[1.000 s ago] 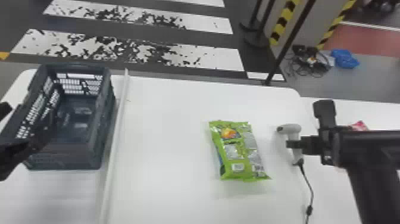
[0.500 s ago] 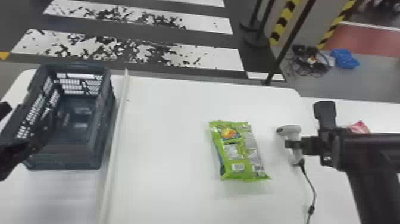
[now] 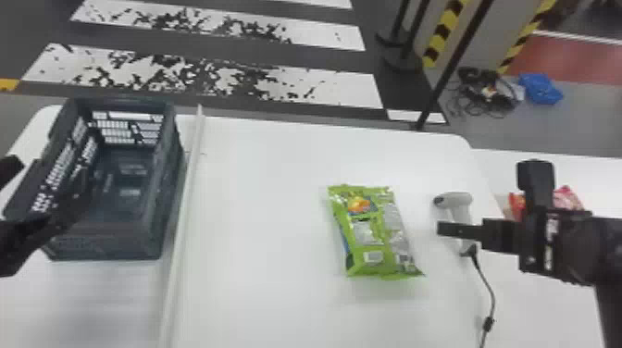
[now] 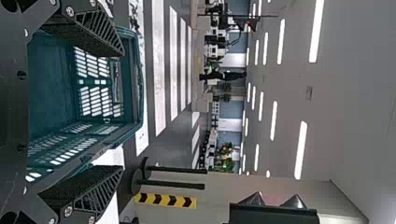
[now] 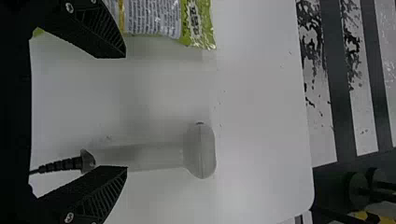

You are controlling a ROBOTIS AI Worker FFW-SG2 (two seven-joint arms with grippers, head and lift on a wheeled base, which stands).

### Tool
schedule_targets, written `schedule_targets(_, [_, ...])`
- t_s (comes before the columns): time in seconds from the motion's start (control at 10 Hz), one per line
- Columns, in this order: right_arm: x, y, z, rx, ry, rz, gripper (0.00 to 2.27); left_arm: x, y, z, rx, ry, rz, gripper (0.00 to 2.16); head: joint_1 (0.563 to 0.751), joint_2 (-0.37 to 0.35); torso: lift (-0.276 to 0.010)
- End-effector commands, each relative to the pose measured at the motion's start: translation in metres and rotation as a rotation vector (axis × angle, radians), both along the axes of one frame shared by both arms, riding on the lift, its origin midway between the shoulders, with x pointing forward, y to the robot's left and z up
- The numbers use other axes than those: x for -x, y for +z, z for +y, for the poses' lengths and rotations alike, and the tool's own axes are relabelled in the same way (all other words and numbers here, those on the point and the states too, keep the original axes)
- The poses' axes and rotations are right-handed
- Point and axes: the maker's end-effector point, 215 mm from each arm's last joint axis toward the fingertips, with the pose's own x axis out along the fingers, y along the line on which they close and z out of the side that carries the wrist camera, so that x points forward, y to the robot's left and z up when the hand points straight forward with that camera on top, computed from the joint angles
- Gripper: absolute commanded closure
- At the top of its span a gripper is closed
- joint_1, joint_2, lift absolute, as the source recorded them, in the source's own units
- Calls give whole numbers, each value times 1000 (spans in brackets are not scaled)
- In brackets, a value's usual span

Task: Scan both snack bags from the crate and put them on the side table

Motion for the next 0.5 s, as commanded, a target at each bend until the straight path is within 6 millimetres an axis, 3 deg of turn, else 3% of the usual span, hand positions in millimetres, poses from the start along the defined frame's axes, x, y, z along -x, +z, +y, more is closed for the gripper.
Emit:
schedule_targets(0.0, [12,-1,23,-115,20,26,76,0,0,-1,0,-1,0,144,695,-131,-87])
schedule_targets(0.4, [21,-28,62,-352,50,112,80,-1,-2,1,-1,1,2,144,695,-61,-87])
